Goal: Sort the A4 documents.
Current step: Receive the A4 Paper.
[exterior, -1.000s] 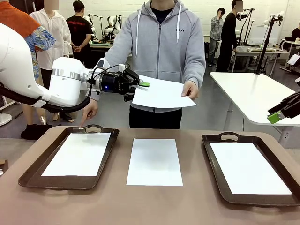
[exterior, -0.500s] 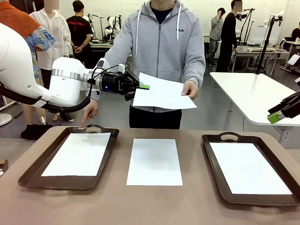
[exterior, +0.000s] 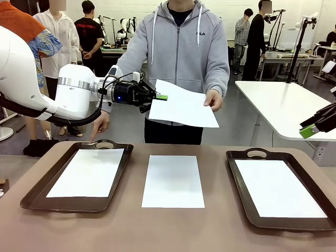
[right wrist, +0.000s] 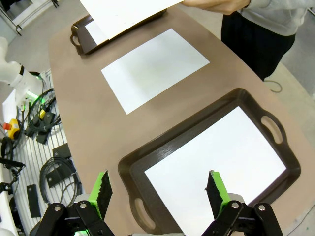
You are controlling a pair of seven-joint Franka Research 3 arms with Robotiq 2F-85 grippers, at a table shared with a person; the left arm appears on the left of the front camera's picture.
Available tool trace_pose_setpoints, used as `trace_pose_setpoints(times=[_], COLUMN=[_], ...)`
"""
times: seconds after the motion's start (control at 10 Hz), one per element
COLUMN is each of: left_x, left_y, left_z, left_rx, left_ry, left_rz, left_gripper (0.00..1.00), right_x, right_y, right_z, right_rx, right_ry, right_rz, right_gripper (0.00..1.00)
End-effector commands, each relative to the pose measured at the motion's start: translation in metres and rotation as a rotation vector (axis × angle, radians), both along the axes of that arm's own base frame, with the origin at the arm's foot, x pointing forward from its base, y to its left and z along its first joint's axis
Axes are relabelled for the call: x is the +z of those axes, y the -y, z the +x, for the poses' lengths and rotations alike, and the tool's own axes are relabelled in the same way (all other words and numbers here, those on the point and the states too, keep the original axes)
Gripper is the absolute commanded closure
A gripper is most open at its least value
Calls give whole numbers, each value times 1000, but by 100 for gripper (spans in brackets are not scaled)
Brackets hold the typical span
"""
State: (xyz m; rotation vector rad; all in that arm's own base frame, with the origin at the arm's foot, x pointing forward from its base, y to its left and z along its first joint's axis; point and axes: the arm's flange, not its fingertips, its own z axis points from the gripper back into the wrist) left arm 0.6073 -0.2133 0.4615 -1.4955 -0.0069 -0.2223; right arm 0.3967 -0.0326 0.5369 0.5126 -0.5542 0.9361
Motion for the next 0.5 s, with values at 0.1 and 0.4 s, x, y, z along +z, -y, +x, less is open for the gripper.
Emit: trace_pose_setpoints(times=[0.1, 0.4], left_x=[0, 0], left_y=[0, 0], left_z=[0, 0], left_rx=[1, 1], left_ry=[2, 2], left_rz=[0, 0], left_gripper=[100, 100], right_x=[-1, -1], right_y=[0, 0], right_z=[0, 0], right_rx=[3, 3], right_ry=[-4, -4], right_rz=[0, 0], right_gripper=[0, 0])
